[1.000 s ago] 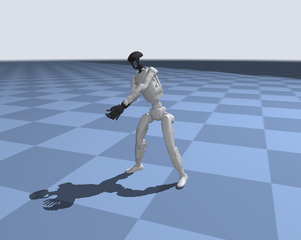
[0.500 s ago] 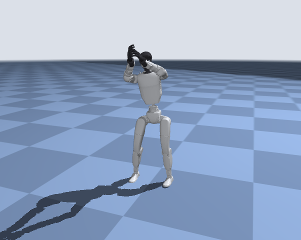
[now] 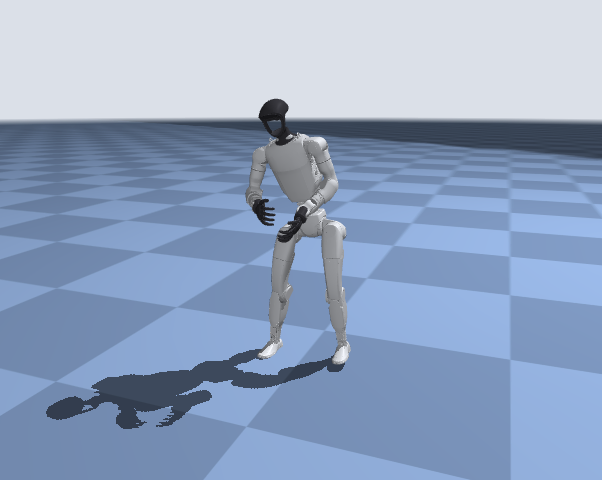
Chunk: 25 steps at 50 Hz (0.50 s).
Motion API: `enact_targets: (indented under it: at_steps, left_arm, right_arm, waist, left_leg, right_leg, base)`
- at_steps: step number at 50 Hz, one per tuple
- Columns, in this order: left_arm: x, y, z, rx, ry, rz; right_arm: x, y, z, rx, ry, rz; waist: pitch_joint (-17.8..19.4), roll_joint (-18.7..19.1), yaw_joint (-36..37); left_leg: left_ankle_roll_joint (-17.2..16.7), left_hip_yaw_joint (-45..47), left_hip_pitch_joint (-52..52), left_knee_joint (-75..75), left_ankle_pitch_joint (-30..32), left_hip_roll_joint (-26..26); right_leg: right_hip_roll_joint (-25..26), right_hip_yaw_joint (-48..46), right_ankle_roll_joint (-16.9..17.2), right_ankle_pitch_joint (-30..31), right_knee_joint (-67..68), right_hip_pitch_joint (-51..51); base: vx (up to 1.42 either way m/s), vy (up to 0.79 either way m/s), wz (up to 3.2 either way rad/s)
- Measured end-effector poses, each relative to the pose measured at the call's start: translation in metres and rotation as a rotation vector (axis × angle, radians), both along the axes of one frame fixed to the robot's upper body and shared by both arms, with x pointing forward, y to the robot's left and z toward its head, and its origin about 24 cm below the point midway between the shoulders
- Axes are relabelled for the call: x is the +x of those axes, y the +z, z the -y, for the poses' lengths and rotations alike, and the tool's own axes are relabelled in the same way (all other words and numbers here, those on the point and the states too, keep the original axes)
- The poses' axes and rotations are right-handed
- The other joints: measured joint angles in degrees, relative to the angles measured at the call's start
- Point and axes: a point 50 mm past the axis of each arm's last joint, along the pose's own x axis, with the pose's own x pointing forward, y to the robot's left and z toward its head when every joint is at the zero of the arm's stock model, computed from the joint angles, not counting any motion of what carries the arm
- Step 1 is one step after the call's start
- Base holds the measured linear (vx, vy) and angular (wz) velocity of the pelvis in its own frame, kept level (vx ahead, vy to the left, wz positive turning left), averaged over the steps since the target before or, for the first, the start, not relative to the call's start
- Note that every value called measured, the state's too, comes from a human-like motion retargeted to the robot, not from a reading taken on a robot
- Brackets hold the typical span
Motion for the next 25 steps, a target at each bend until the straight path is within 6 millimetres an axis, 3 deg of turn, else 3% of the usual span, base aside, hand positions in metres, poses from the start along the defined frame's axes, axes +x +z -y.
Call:
enact_targets:
  at_steps: [2, 5, 10, 18, 25]
  left_arm:
    - [-0.018, -0.018, 0.002, 0.006, -0.082, -0.062]
    - [-0.032, -0.028, 0.003, 0.057, -0.183, -0.094]
    - [-0.027, -0.023, 0.014, 0.131, -0.300, -0.084]
    - [-0.006, -0.018, 0.029, 0.281, -0.254, -0.055]
    - [-0.004, -0.013, 0.038, 0.478, -0.280, 0.060]
  right_arm:
    - [-0.010, -0.023, 0.015, 0.013, -0.028, -0.109]
    - [-0.028, -0.043, 0.032, 0.066, -0.090, -0.192]
    - [-0.047, -0.058, 0.047, 0.148, -0.273, -0.223]
    - [-0.028, -0.042, 0.058, 0.028, -0.437, 0.001]
    - [-0.026, -0.039, 0.043, 0.073, -0.403, 0.031]
  waist:
    - [2.14, -0.98, -2.48]
    - [3.47, -2.63, -6.05]
    - [3.53, -6.14, -8.12]
    - [6.02, -13.74, -4.75]
    - [7.72, -21.50, 4.55]
  left_leg:
    - [-0.03, 1.85, 0.36, 0.51, -1.06, 2.15]
    - [0.05, 2.75, 1.17, 0.40, -0.90, 6.18]
    - [-1.88, 0.00, 2.13, -2.58, -0.09, 12.45]
    - [-4.55, 4.44, -5.06, 3.27, 3.02, 21.68]
    - [-4.11, -0.16, -21.40, 27.19, -4.74, 19.16]
  right_leg:
    - [-1.10, -0.94, 0.74, 0.13, 0.23, -0.13]
    - [-2.69, -2.91, 1.20, 0.09, 0.73, -0.23]
    - [-5.20, -5.60, 1.36, 0.80, 0.85, -0.04]
    - [-9.16, -10.12, 3.24, 3.31, -0.45, 0.10]
    - [-14.80, -15.39, 6.43, 9.92, -2.71, 1.56]
  base:
    - [-0.07, 0.15, 0.45]
    - [-0.05, 0.20, 0.61]
    - [-0.06, 0.29, 0.52]
    - [-0.11, 0.43, 0.52]
    - [-0.01, 0.61, 0.61]
